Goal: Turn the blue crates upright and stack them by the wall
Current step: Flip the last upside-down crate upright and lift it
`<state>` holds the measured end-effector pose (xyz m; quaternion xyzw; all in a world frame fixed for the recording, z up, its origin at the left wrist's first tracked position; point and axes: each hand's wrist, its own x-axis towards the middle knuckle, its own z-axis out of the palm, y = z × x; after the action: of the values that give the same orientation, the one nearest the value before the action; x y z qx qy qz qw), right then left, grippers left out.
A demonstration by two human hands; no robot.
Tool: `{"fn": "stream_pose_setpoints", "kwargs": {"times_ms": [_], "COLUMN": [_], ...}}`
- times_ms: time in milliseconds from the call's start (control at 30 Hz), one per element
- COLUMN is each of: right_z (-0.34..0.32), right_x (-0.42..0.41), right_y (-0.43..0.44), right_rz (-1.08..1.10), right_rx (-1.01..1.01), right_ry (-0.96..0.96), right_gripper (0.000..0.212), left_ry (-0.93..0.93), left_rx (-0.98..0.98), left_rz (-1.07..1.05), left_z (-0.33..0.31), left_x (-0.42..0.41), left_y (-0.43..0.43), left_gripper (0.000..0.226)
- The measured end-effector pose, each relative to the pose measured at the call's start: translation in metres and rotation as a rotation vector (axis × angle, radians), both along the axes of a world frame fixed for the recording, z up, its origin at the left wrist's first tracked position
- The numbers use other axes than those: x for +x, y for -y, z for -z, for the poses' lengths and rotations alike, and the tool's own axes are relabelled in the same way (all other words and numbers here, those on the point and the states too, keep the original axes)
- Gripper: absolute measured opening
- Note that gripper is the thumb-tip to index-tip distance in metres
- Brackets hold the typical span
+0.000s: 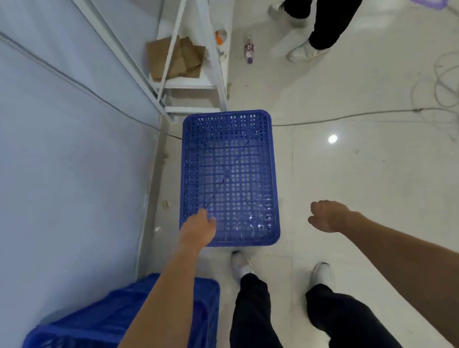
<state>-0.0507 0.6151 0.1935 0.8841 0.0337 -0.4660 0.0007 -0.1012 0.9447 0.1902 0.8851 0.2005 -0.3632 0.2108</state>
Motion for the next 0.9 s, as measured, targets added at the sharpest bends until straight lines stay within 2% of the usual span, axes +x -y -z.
{"fn": "stream_pose_setpoints", "kwargs": {"times_ms": [267, 367, 433, 700, 800, 900], "right_z": [0.150, 0.203, 0.236, 0.303, 0.316, 0.323], "right_x": [0.049, 0.061, 0.068, 0.088, 0.095, 0.099], "right_y": [-0.050, -0.062, -0.066, -0.074, -0.084, -0.091], "right_rz": [0.049, 0.099, 0.185, 0.483, 0.602, 0.706], "right_rx": [0.034, 0.042, 0.042, 0.137, 0.203, 0.223], "right_ry": [-0.024, -0.025, 0.010, 0.195, 0.268, 0.326], "right_gripper": [0.032, 0.019, 0.023, 0.053, 0.054, 0.045], "left_ry": [-0.032, -0.046, -0.013, 0.129, 0.156, 0.167], "left_rx": [0.086, 0.115, 0.126, 0.221, 0.214, 0.201], "left_rz": [0.069, 0.066, 0.033, -0.084, -0.164, -0.294], "left_z": [0.146, 0.196, 0.224, 0.288, 0.304, 0.318], "left_x": [0.054, 0.061, 0.063, 0.082, 0.088, 0.090], "left_y": [-0.069, -0.086, -0.095, -0.109, -0.116, -0.124], "left_gripper": [0.041, 0.042, 0.044, 0.060, 0.055, 0.044]}}
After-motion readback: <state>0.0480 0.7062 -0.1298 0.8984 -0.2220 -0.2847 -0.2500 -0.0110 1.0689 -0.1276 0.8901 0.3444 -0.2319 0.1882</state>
